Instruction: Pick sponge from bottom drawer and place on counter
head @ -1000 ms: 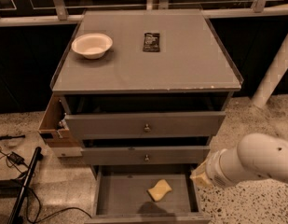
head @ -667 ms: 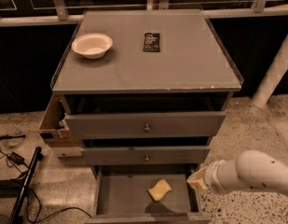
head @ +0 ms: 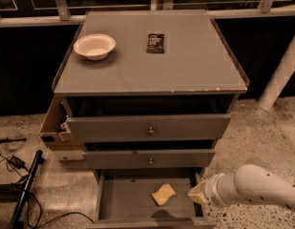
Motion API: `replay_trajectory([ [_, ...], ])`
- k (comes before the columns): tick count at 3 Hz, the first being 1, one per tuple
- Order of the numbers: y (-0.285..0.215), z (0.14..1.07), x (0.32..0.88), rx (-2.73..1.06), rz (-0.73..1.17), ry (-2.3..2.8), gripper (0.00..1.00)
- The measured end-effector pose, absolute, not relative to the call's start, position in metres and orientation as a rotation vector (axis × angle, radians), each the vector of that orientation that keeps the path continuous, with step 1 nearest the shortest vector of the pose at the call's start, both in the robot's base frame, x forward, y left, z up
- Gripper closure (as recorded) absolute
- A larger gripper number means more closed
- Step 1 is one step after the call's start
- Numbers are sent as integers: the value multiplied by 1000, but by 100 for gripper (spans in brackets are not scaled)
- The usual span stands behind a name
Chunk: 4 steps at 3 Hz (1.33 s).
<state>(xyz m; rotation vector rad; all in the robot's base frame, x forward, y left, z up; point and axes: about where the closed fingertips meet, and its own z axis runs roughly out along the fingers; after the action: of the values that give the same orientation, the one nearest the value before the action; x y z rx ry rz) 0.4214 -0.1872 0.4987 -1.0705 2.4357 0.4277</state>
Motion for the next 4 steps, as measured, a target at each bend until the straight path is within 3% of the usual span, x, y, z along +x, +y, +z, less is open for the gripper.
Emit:
replay_trajectory([
  [2,-176,404,437,-915,393,2332,100],
  [4,-171,309,484,-659,505,2306,100],
])
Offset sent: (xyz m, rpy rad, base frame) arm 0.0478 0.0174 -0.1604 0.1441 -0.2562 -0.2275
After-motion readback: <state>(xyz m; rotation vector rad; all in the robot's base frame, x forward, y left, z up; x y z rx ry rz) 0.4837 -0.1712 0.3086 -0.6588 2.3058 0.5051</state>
